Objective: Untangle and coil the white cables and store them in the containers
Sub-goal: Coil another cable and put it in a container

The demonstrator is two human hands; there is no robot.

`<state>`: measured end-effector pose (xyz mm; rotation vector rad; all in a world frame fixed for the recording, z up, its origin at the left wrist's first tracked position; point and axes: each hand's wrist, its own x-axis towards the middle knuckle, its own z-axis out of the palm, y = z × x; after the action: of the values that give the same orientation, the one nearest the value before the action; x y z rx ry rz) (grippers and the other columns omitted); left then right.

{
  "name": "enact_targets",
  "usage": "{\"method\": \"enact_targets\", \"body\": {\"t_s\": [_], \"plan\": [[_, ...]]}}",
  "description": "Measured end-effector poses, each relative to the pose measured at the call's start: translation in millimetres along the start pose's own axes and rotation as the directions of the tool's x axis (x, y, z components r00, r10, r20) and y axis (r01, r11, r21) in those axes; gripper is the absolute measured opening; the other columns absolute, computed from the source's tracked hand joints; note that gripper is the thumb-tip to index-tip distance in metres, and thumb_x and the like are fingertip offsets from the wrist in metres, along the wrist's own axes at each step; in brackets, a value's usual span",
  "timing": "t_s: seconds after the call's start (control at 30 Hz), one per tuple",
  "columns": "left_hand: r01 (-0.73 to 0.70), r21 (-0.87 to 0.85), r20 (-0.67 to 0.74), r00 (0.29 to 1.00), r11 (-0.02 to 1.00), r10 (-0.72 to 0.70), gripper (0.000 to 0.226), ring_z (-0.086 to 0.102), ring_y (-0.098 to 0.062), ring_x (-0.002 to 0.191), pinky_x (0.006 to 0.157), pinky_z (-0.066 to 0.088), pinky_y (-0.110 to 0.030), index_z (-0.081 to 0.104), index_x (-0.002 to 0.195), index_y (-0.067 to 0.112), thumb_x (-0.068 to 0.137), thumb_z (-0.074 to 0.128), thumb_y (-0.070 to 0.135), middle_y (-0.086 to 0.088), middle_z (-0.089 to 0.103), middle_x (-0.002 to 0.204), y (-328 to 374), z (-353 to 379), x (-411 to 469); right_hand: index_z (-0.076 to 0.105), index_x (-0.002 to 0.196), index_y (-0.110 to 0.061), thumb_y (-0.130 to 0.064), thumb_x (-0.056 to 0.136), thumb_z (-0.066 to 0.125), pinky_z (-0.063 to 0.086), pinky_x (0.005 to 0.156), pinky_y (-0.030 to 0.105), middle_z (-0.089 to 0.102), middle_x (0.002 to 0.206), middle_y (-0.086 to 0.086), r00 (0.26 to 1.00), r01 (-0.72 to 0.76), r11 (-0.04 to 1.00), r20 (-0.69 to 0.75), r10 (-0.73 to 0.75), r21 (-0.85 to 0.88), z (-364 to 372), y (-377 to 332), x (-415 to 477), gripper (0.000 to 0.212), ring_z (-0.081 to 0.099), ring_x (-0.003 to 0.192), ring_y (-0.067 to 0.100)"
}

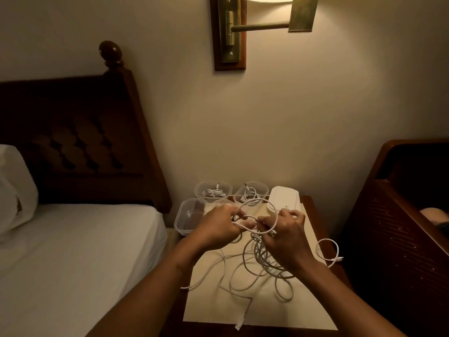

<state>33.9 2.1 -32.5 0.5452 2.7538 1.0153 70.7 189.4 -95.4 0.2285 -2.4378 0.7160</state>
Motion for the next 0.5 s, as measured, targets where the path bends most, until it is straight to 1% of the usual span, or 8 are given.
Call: {"method": "enact_targets", "body": {"t_s": [0.07,0.13,0.2,0.3,0.33,0.4,0.43,0.5], "plan": [[0.014,-0.116,-0.042,0.999,0.993,-0.019,0.028,0.063,-0.012,0.087,0.086,0.056,-0.045,0.072,0.088,0.016,0.093,0.07,0.044,0.005,0.07,0.091,-3,1,1,0.074,0.093,-0.028,-0.029,0.09,0.062,0.028,0.085,0.036,0.071,0.081,-0.01,1.0,0.015,1.0,-0.014,-0.015,-0.005,1,-3,1,0.012,0.057,0.084,0.016],[0.01,-0.32,-0.034,0.999,0.947,-0.022,0.03,0.057,-0.007,0.072,0.075,0.053,-0.035,0.065,0.085,0.007,0.097,0.069,0.034,0.006,0.063,0.076,-4,3,2,0.072,0.094,-0.03,-0.03,0.092,0.062,0.028,0.085,0.036,0.07,0.084,-0.015,0.999,-0.03,0.998,-0.012,0.03,0.054,4,-7,-2,0.01,0.057,0.088,0.013],[-0.027,-0.44,-0.009,1.0,0.897,0.026,0.024,0.052,0.0,0.061,0.065,0.048,-0.02,0.059,0.081,0.01,0.1,0.065,0.024,0.013,0.057,0.067,4,5,1,0.07,0.092,-0.032,-0.033,0.092,0.062,0.031,0.088,0.038,0.067,0.084,-0.019,0.996,-0.088,0.99,0.02,0.086,0.108,10,-13,-9,0.008,0.056,0.088,0.007],[-0.082,-0.503,-0.06,0.996,0.861,0.061,0.021,0.054,-0.003,0.067,0.071,0.052,-0.024,0.058,0.081,0.014,0.101,0.063,0.017,0.008,0.055,0.07,14,10,-2,0.065,0.091,-0.039,-0.045,0.092,0.052,0.032,0.092,0.039,0.061,0.082,-0.027,0.99,-0.134,0.983,0.071,0.126,0.126,17,-13,-19,0.015,0.055,0.087,0.002],[-0.087,-0.541,-0.093,0.995,0.836,0.044,0.02,0.053,0.0,0.062,0.066,0.051,-0.019,0.057,0.082,0.013,0.101,0.062,0.017,0.01,0.055,0.067,16,10,-4,0.064,0.092,-0.041,-0.048,0.092,0.051,0.03,0.092,0.038,0.06,0.083,-0.031,0.988,-0.138,0.982,0.082,0.128,0.126,17,-11,-21,0.015,0.055,0.087,0.001],[-0.091,-0.653,-0.173,0.984,0.752,-0.031,0.025,0.047,0.002,0.046,0.048,0.04,-0.01,0.051,0.08,0.012,0.103,0.059,0.015,0.015,0.05,0.055,20,6,-7,0.066,0.095,-0.042,-0.048,0.092,0.059,0.029,0.094,0.037,0.058,0.085,-0.037,0.989,-0.119,0.987,0.097,0.109,0.11,16,-1,-29,0.009,0.056,0.088,0.0],[-0.104,-0.719,-0.21,0.975,0.688,-0.072,0.027,0.04,0.0,0.041,0.041,0.033,-0.011,0.047,0.078,0.013,0.103,0.058,0.015,0.013,0.044,0.053,20,2,-6,0.067,0.096,-0.042,-0.047,0.091,0.064,0.031,0.095,0.039,0.059,0.087,-0.037,0.99,-0.105,0.99,0.109,0.094,0.093,16,4,-33,0.007,0.057,0.088,0.0],[-0.153,-0.801,-0.274,0.954,0.579,-0.126,0.029,0.025,-0.007,0.04,0.036,0.023,-0.019,0.045,0.077,0.018,0.103,0.058,0.018,0.004,0.031,0.058,18,-6,-4,0.068,0.093,-0.042,-0.046,0.09,0.067,0.033,0.097,0.042,0.065,0.087,-0.033,0.986,-0.103,0.993,0.14,0.093,0.065,18,11,-40,0.005,0.057,0.089,-0.002]]}}
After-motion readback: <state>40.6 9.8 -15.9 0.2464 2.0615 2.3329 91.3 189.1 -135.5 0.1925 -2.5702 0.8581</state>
